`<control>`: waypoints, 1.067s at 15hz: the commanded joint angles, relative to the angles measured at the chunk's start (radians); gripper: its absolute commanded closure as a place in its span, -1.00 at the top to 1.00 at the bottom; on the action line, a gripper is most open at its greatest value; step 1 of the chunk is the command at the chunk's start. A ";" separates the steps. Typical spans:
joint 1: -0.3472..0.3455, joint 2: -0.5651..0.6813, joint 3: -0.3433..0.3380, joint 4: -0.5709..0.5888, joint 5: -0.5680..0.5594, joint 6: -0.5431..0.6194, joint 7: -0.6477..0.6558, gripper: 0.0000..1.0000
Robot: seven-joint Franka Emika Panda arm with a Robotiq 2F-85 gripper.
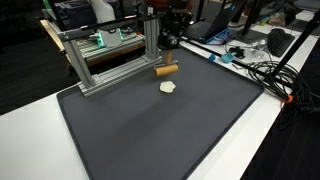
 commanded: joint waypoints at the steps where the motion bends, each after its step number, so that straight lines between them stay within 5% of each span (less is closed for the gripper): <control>1: 0.004 -0.022 0.012 -0.026 -0.037 0.082 -0.140 -0.58; 8: -0.009 0.049 0.015 -0.002 -0.067 0.100 -0.399 -0.58; 9: -0.001 0.033 0.020 -0.012 -0.046 0.079 -0.365 -0.08; 10: -0.004 0.044 0.018 -0.010 -0.048 0.085 -0.375 -0.08; 11: -0.006 0.053 0.016 -0.010 -0.048 0.090 -0.381 -0.58; 16: -0.002 0.101 0.020 -0.001 -0.054 0.098 -0.412 -0.58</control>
